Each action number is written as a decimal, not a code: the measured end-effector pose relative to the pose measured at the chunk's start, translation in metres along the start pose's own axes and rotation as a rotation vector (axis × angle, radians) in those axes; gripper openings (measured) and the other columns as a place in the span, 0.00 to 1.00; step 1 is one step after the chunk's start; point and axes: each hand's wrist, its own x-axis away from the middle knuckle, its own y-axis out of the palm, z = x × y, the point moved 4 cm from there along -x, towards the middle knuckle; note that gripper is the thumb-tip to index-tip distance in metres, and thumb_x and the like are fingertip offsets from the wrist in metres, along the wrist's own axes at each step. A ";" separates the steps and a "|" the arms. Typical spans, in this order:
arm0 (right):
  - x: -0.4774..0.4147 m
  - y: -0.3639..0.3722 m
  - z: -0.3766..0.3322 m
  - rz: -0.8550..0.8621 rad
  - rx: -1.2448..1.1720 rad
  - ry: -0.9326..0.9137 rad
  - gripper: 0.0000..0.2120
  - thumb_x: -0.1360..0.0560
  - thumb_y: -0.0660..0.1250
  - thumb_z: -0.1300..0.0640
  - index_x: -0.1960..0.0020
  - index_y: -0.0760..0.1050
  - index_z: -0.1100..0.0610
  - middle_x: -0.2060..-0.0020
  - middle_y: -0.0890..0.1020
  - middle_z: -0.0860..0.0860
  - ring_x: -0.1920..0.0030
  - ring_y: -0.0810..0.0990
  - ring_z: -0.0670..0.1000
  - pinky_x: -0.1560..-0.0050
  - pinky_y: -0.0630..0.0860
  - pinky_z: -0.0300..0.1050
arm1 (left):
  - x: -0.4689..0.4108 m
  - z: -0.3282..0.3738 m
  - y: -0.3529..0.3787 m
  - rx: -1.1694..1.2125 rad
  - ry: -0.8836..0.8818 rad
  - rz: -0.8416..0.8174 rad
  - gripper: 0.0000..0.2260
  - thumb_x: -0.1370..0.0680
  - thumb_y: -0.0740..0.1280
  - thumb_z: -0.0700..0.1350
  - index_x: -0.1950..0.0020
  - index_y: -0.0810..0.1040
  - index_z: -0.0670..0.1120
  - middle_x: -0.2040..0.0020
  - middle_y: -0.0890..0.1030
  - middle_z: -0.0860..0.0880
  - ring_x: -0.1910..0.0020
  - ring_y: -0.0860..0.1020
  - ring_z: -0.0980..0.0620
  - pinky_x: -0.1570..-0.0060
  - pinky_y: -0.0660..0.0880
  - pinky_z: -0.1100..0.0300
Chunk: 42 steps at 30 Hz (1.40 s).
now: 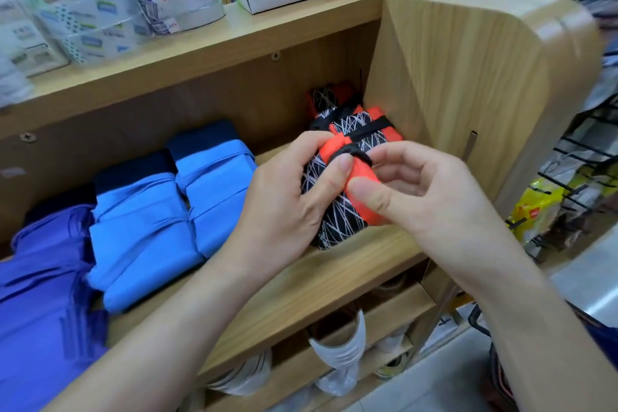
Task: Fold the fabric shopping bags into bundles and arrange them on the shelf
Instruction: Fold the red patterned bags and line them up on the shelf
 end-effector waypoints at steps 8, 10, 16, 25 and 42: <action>0.015 0.005 -0.004 0.474 0.760 -0.517 0.12 0.27 0.73 0.58 0.45 0.81 0.60 0.57 0.81 0.53 0.58 0.80 0.54 0.57 0.76 0.48 | -0.008 0.020 0.002 -0.442 0.275 0.268 0.11 0.27 0.68 0.49 0.51 0.84 0.44 0.57 0.81 0.48 0.60 0.78 0.49 0.59 0.75 0.54; 0.016 0.004 -0.004 0.509 0.815 -0.597 0.12 0.27 0.71 0.61 0.44 0.80 0.63 0.57 0.80 0.56 0.59 0.79 0.57 0.57 0.76 0.49 | -0.009 0.023 0.000 -0.480 0.273 0.287 0.08 0.27 0.69 0.48 0.56 0.84 0.46 0.63 0.82 0.50 0.64 0.79 0.50 0.65 0.76 0.51; 0.016 0.016 -0.003 0.494 0.762 -0.846 0.08 0.23 0.67 0.69 0.47 0.82 0.65 0.57 0.83 0.57 0.56 0.81 0.58 0.51 0.77 0.48 | -0.018 0.008 -0.003 -0.219 -0.067 0.218 0.07 0.30 0.67 0.48 0.63 0.83 0.48 0.70 0.82 0.52 0.68 0.80 0.56 0.64 0.77 0.54; 0.006 0.016 -0.006 0.404 0.506 -0.921 0.08 0.27 0.71 0.73 0.49 0.83 0.66 0.55 0.83 0.57 0.52 0.82 0.53 0.45 0.77 0.40 | -0.027 -0.010 -0.006 0.315 -0.435 0.076 0.12 0.26 0.62 0.35 0.65 0.83 0.42 0.75 0.77 0.46 0.75 0.74 0.53 0.70 0.76 0.60; -0.012 0.047 0.008 0.354 0.396 -0.749 0.11 0.30 0.75 0.70 0.49 0.84 0.62 0.54 0.84 0.53 0.51 0.83 0.51 0.49 0.79 0.46 | -0.039 -0.038 -0.040 0.294 -0.432 0.073 0.05 0.27 0.74 0.36 0.63 0.84 0.43 0.64 0.83 0.42 0.61 0.82 0.45 0.54 0.81 0.50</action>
